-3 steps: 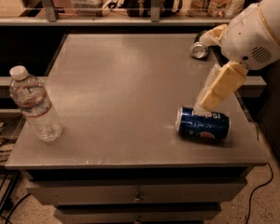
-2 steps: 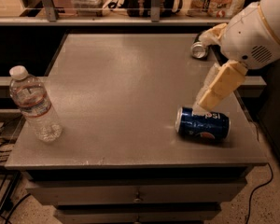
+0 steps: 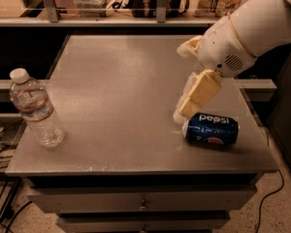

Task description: Knock water bottle over

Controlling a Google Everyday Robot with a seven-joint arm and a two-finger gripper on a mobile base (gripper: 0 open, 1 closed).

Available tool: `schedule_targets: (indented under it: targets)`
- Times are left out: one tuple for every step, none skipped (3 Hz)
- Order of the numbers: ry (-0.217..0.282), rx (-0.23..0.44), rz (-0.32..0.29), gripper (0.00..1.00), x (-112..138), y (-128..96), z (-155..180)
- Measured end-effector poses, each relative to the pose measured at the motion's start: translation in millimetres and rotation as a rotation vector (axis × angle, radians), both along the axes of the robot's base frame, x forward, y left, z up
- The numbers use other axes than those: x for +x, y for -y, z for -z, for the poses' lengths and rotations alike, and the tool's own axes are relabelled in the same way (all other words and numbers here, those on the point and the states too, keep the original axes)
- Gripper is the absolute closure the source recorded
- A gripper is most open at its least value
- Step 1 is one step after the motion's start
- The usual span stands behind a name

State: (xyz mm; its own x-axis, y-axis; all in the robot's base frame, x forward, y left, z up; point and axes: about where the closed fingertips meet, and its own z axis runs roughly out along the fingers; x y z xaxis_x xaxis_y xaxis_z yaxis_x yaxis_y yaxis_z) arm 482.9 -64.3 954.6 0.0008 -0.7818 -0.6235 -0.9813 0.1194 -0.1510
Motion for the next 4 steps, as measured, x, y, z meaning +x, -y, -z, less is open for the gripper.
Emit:
schedule_targets:
  targets:
    - [-0.020,0.094,-0.101,0.00,4.9,-52.9,12.5]
    - [-0.037,0.207,-0.192,0.00,7.9,-104.4,21.1]
    - [-0.033,0.321,-0.285,0.00,6.7,-154.0,26.4]
    - [-0.026,0.422,-0.366,0.00,-4.0,-197.7,27.4]
